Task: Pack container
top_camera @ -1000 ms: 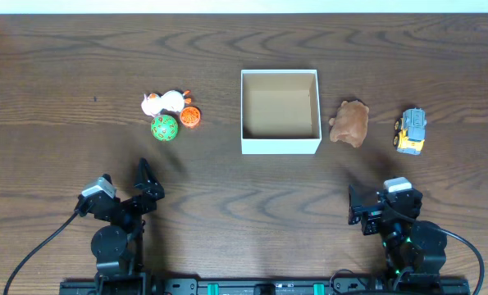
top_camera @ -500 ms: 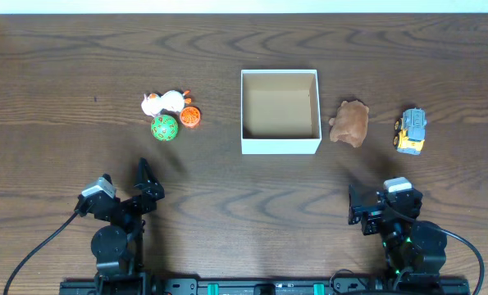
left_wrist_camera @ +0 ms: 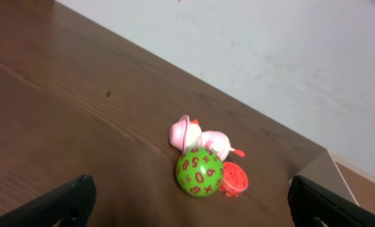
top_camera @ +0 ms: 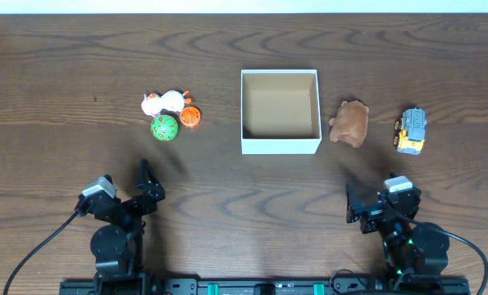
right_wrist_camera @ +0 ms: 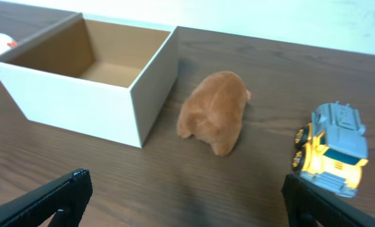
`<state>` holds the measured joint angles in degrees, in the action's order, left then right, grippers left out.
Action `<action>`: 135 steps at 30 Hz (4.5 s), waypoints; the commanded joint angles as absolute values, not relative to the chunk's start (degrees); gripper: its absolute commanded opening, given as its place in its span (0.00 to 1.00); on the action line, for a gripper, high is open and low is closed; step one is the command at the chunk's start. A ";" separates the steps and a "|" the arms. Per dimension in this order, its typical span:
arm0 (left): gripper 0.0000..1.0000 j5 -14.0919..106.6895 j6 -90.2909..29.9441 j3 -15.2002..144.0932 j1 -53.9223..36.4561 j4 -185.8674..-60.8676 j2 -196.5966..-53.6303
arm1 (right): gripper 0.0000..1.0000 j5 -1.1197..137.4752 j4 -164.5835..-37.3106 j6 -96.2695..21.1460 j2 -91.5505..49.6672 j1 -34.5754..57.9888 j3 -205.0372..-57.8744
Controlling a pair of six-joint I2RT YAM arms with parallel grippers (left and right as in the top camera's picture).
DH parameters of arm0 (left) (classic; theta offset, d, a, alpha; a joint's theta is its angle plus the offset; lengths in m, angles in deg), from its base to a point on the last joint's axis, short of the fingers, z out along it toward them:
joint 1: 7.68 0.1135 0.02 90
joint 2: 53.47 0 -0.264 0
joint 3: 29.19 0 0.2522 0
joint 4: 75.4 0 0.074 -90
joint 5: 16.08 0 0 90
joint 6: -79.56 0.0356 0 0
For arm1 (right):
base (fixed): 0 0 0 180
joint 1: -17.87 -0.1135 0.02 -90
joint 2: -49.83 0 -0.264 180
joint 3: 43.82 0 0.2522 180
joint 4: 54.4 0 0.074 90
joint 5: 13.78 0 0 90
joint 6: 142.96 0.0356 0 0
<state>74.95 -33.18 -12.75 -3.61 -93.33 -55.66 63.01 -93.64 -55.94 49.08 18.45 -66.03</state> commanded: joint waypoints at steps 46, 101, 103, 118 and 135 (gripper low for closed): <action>0.98 74.76 -27.85 47.90 -3.35 -129.26 -127.20 | 0.89 68.71 -129.15 -48.14 -59.46 17.97 -148.86; 0.98 74.76 -27.85 47.90 -3.35 -129.26 -127.20 | 0.01 78.94 -115.51 -30.85 -68.34 -11.78 -159.42; 0.98 74.76 -27.85 47.90 -3.35 -129.26 -127.20 | 0.03 77.22 -114.55 -30.92 -70.02 -11.87 -159.42; 0.98 74.76 -27.85 47.90 -3.35 -129.26 -127.20 | 0.40 75.75 -112.11 -32.84 -74.17 -12.85 -159.44; 0.98 74.76 -27.85 47.90 -3.35 -129.26 -127.20 | 0.71 76.36 -112.67 -35.92 -65.76 -12.72 -159.53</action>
<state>74.32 -28.41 47.05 -3.61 -129.24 -126.98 75.97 -112.54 -34.37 -70.76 -12.43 -159.29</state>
